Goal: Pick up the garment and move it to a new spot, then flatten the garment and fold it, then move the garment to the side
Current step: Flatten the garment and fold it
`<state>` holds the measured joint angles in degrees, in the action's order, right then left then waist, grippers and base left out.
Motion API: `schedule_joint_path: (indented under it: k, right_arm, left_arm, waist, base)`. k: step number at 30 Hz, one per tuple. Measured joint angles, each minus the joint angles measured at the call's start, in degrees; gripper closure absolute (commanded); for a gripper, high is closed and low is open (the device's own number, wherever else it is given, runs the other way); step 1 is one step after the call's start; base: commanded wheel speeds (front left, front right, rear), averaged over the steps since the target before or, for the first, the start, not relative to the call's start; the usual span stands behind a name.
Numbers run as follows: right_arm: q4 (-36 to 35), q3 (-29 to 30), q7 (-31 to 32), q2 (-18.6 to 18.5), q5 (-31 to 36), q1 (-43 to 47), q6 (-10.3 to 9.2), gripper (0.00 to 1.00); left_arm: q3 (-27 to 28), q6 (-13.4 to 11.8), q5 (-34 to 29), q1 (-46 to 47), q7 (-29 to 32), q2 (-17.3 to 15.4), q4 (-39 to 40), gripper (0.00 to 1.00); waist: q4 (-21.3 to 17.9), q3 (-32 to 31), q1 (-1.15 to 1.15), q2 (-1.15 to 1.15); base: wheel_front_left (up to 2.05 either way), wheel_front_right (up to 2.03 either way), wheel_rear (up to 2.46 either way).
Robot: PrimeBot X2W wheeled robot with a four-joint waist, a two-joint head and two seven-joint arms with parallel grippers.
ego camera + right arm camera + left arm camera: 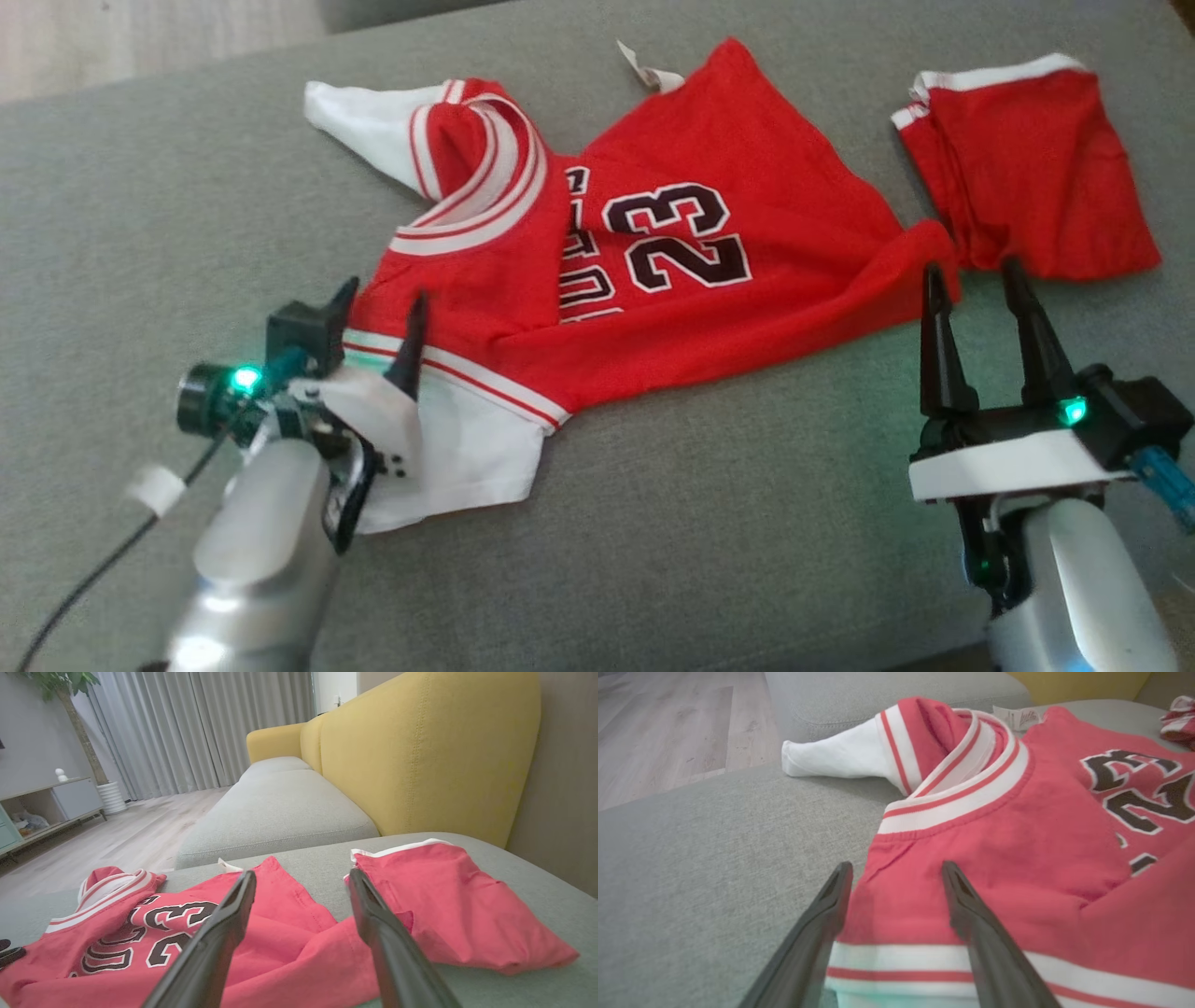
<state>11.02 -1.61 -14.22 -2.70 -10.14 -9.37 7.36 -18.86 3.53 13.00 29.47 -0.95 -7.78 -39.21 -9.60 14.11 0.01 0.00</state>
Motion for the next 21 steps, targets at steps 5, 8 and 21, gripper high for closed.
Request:
schedule_joint_path:
  k: [5,8,21]
  right_arm:
    - [-0.2,-0.2,-0.2,0.0,-0.6,-1.5,0.0,0.0]
    - [-0.6,-0.4,-0.2,0.0,-0.9,-1.8,0.01,0.0]
    - [-1.4,-0.2,-0.2,0.0,-1.5,-1.8,0.0,0.0]
  left_arm:
    - [-0.4,0.0,-1.0,4.4,1.4,-1.2,-4.5,0.0]
    - [-1.1,0.6,-1.0,6.6,2.9,-1.4,-7.1,0.0]
    - [-2.5,2.9,1.5,11.0,3.5,-2.0,-12.4,1.0]
  waist:
    - [-1.9,2.0,0.0,0.0]
    - [-2.7,2.8,0.0,0.0]
    - [-3.3,2.8,-0.01,0.0]
  base:
    - [0.0,0.0,0.0]
    - [0.0,0.0,0.0]
    - [0.0,0.0,0.0]
